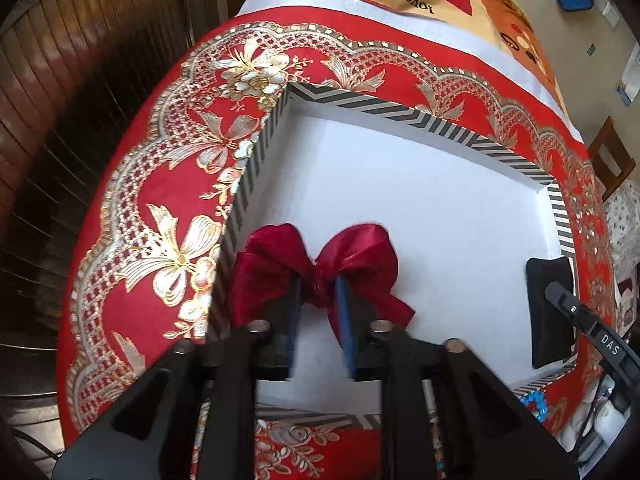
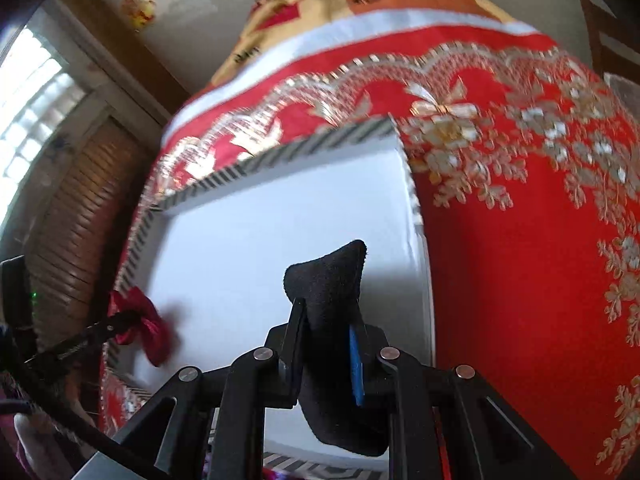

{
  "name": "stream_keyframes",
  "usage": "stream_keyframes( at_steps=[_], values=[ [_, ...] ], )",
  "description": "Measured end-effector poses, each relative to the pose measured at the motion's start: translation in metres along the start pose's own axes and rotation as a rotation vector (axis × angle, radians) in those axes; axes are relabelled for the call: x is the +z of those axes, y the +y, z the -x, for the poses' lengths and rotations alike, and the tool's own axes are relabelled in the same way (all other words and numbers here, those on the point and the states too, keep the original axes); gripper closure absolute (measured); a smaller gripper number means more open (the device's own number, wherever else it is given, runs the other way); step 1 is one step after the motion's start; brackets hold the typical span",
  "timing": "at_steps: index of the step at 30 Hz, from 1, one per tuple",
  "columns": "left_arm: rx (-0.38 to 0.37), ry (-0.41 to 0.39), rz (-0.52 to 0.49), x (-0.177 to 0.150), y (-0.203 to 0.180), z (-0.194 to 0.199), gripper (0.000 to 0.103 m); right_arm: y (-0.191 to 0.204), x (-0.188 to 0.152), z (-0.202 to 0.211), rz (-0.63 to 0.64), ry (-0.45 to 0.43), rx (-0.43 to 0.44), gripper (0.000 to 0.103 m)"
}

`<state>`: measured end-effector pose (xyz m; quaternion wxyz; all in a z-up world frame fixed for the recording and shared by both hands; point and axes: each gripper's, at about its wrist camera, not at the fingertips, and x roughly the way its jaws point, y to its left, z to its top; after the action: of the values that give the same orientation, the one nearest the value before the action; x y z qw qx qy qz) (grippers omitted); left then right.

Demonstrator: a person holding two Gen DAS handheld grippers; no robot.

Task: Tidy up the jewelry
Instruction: 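Carry the bow and cushion into the white tray and open both grippers, then move the left gripper to the beige ribbon tie while the right approaches the blue bracelet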

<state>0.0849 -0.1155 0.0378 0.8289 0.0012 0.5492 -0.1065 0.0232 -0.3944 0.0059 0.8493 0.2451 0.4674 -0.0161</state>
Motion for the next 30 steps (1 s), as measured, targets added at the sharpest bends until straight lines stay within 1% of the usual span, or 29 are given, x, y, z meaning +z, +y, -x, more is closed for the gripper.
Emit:
stream_keyframes(
  at_steps=[1,2,3,4,8,10,16,21,26,27,28,29,30],
  values=[
    [-0.004,-0.008,0.000,-0.001,-0.001,0.001,0.066,-0.001,-0.001,0.002,0.001,-0.012,0.003,0.083],
    [-0.006,-0.018,0.000,-0.002,-0.001,0.001,0.060,0.000,-0.001,0.005,0.005,-0.019,-0.003,0.073],
    [-0.006,-0.029,0.003,-0.004,-0.001,0.003,0.059,0.001,-0.002,0.006,0.010,-0.027,0.004,0.068],
    [-0.005,-0.036,0.009,-0.005,-0.001,0.004,0.056,0.002,-0.003,0.011,0.018,-0.038,0.008,0.056],
    [-0.008,-0.053,0.025,-0.009,-0.001,0.016,0.054,0.010,-0.011,0.030,0.053,-0.061,0.020,0.055],
    [0.000,-0.080,0.025,-0.013,-0.001,0.027,0.054,0.015,-0.016,0.040,0.067,-0.072,0.031,0.055],
    [0.024,-0.128,0.041,-0.029,0.001,0.059,0.054,0.033,-0.040,0.077,0.134,-0.128,0.011,0.054],
    [0.045,-0.170,0.027,-0.051,-0.004,0.085,0.054,0.044,-0.059,0.097,0.173,-0.140,0.008,0.054],
    [0.049,-0.188,0.015,-0.075,-0.009,0.103,0.054,0.047,-0.081,0.116,0.190,-0.149,0.008,0.053],
    [0.049,-0.193,0.013,-0.081,-0.010,0.107,0.054,0.046,-0.084,0.118,0.189,-0.150,0.008,0.052],
    [0.052,-0.198,0.011,-0.086,-0.010,0.110,0.054,0.046,-0.088,0.121,0.192,-0.150,0.007,0.050],
    [0.058,-0.203,0.007,-0.092,-0.012,0.114,0.054,0.047,-0.091,0.123,0.195,-0.148,0.003,0.045],
    [0.059,-0.207,0.006,-0.097,-0.012,0.117,0.054,0.047,-0.096,0.127,0.199,-0.148,0.002,0.043]
  ],
)
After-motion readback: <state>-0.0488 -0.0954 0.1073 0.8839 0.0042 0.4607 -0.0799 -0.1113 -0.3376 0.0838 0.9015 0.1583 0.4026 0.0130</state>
